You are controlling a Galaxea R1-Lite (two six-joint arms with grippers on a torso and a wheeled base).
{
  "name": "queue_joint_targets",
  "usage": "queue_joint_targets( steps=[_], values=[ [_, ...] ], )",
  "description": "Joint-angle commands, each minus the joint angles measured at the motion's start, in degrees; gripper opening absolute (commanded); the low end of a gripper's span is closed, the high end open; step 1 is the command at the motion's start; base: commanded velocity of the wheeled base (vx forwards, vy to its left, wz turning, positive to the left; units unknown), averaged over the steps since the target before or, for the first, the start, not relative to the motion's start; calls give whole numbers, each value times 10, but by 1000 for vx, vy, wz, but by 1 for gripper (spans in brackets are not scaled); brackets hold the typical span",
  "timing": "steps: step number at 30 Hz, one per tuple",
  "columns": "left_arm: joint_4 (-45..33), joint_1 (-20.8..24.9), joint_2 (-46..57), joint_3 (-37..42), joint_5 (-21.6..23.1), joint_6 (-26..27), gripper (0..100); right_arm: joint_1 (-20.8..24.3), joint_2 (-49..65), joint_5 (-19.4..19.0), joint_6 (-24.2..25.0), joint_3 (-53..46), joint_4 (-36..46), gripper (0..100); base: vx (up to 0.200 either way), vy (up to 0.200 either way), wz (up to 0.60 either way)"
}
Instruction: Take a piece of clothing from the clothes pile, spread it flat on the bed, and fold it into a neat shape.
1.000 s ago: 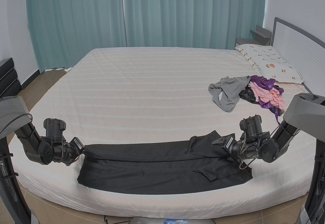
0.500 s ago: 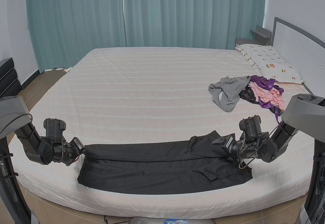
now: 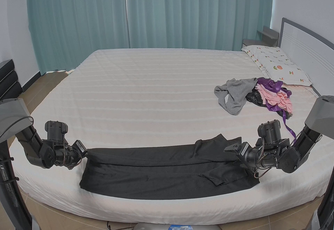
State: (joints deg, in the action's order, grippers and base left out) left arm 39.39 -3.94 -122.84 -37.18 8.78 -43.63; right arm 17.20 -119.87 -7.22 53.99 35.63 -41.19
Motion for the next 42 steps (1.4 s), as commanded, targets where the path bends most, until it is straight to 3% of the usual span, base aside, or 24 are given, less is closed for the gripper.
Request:
queue_joint_targets(
  steps=[1, 4, 5, 13, 23, 33, 42],
  values=[
    [0, -7, -9, -3, 1, 0, 0, 6, 10, -1, -2, -35, -23, 100, 0, 0, 0],
    [0, -9, -20, -3, 0, 2, 0, 13, 13, 0, 2, -51, -33, 100, 0, 0, 0],
    [0, -9, -21, -3, 0, 1, 100, 15, 14, 1, 2, -59, -33, 100, 0, 0, 0],
    [10, -28, -24, -9, 3, -1, 100, 42, 13, 5, 3, -116, -54, 100, 0, 0, 0],
    [32, -34, 9, 33, 25, -1, 100, 61, -48, 6, 4, -177, -218, 100, -60, 0, 0],
    [40, -36, -4, 32, 34, 0, 100, 75, -151, 28, 3, -227, -450, 100, -80, 0, 0],
    [40, -35, -7, 32, 34, 0, 100, 68, -167, 31, 23, -223, -485, 100, 0, 0, 0]
  ],
)
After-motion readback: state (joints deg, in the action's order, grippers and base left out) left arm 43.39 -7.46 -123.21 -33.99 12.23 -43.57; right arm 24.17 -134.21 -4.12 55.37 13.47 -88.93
